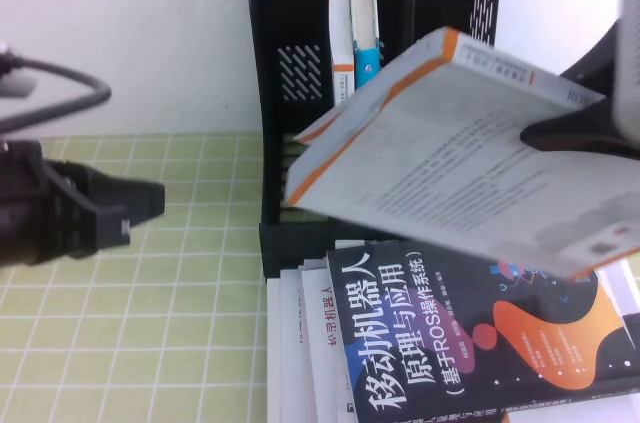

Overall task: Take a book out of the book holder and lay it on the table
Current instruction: Place the picked book on the book

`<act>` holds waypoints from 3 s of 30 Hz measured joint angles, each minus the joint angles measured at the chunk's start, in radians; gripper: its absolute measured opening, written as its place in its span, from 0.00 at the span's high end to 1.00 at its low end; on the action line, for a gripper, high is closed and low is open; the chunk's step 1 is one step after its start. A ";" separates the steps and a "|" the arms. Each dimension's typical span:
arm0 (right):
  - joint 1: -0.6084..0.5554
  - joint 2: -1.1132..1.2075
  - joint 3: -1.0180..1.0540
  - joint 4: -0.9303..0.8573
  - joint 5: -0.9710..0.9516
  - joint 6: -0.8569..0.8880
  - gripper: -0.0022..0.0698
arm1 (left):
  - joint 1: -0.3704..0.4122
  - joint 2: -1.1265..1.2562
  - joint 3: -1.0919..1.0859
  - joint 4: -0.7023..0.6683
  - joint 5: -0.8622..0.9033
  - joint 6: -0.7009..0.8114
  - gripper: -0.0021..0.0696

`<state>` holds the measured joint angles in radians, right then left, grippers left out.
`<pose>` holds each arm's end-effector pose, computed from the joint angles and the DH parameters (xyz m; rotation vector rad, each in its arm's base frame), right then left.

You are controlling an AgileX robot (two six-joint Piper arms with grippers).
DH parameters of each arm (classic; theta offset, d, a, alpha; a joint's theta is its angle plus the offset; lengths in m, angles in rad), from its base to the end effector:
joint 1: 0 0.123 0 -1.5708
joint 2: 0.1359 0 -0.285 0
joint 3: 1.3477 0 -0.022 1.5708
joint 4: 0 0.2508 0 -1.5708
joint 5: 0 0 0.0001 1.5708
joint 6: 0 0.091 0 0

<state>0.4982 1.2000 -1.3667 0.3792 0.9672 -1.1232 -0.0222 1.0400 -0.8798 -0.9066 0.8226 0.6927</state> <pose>0.1961 0.1383 0.4300 -1.5479 1.5835 0.1265 0.1995 -0.0570 0.3442 0.3345 2.1517 -0.7070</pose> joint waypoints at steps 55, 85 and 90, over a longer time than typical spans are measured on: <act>0.630 0.253 0.647 -1.433 -0.441 1.592 0.80 | 0.000 -0.010 0.058 -0.048 0.048 -0.002 0.97; 0.626 0.309 0.269 -0.778 -0.067 0.924 0.52 | 0.000 -0.010 0.058 -0.038 0.094 0.011 0.98; 0.626 0.348 0.269 -0.782 -0.034 0.924 0.20 | 0.000 -0.010 0.058 -0.038 0.097 0.011 0.98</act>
<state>1.1242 1.5478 -1.0976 -0.4029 0.9332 -0.1996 -0.0222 1.0304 -0.8220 -0.9450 0.9198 0.7037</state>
